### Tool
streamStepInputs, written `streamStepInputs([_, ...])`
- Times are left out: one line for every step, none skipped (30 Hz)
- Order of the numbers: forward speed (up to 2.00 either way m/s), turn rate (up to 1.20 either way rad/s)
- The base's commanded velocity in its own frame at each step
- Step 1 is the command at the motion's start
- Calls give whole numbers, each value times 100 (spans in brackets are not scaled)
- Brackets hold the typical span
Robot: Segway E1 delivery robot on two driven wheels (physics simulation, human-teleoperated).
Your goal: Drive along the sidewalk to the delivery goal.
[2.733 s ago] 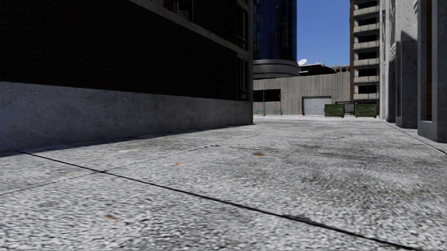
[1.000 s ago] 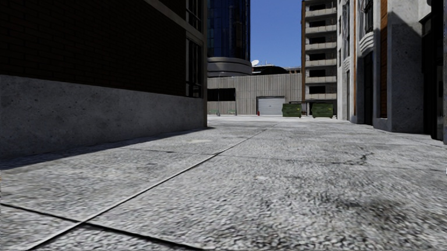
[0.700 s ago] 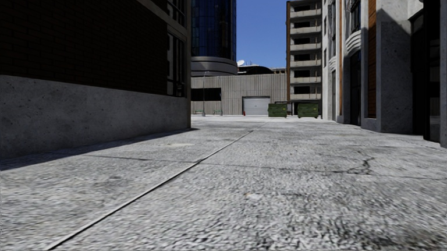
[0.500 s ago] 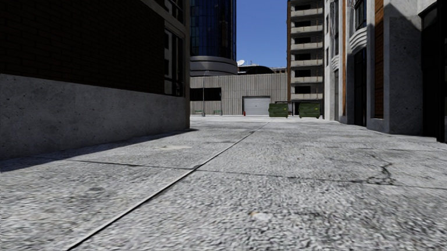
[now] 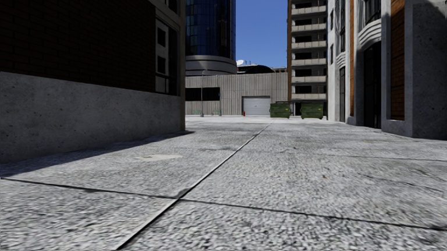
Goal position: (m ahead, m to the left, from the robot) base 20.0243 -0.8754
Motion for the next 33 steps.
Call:
streamStepInputs([200, 0])
streamStepInputs([200, 0])
streamStepInputs([200, 0])
streamStepInputs([200, 0])
streamStepInputs([200, 0])
streamStepInputs([200, 0])
streamStepInputs([200, 0])
streamStepInputs([200, 0])
streamStepInputs([200, 0])
streamStepInputs([200, 0])
streamStepInputs([200, 0])
streamStepInputs([200, 0])
streamStepInputs([200, 0])
streamStepInputs([200, 0])
streamStepInputs([200, 0])
streamStepInputs([200, 0])
streamStepInputs([200, 0])
streamStepInputs([200, 0])
streamStepInputs([200, 0])
streamStepInputs([200, 0])
streamStepInputs([200, 0])
streamStepInputs([200, 0])
streamStepInputs([200, 0])
streamStepInputs([200, 0])
streamStepInputs([200, 0])
streamStepInputs([200, 0])
streamStepInputs([200, 0])
streamStepInputs([200, 0])
streamStepInputs([200, -37])
streamStepInputs([200, -37])
streamStepInputs([200, -120])
streamStepInputs([200, -120])
streamStepInputs([200, -120])
